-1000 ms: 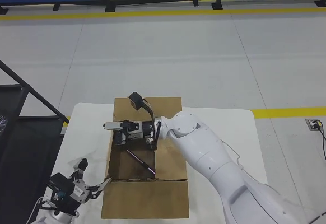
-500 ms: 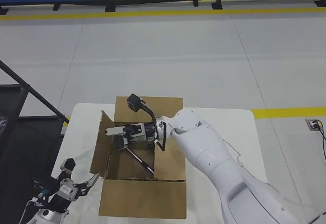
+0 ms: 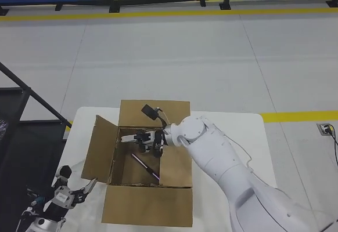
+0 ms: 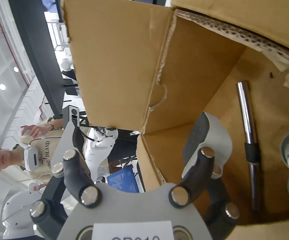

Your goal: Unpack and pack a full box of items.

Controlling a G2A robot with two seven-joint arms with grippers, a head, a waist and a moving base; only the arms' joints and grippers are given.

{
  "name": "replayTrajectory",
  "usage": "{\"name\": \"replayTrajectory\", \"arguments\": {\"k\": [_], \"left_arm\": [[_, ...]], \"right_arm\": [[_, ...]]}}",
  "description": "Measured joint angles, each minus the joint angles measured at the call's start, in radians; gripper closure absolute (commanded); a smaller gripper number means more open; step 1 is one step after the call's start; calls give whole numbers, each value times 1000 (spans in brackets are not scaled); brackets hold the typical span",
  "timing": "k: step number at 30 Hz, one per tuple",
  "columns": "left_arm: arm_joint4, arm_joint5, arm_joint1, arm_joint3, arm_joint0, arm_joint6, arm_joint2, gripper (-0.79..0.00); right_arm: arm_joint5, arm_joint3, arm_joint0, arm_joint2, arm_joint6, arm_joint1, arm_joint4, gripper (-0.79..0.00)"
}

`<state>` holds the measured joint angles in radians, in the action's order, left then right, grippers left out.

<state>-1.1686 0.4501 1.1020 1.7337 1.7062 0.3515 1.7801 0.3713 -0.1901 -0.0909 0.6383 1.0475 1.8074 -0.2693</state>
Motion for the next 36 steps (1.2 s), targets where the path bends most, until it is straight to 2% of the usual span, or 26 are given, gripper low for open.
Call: {"name": "replayTrajectory", "arguments": {"k": [10,22,28,36], "left_arm": [[-5,-2,3,-3,-7,-9,-9,-785],[2,3,6,-9,-21,-30,-15,-785],[-1,4,7,-6,-31,-44,-22,-785],[-11,-3,8,-3,-39,-56,-31,-785]], "right_arm": [[28,15,4,2,32,-37,83,-785],[-13,2,-2,10,6,-74,158,-785],[3,-14,-10,34,2,-92,148,-785],[30,-67,-24,75,53,-106,98,-785]]}}
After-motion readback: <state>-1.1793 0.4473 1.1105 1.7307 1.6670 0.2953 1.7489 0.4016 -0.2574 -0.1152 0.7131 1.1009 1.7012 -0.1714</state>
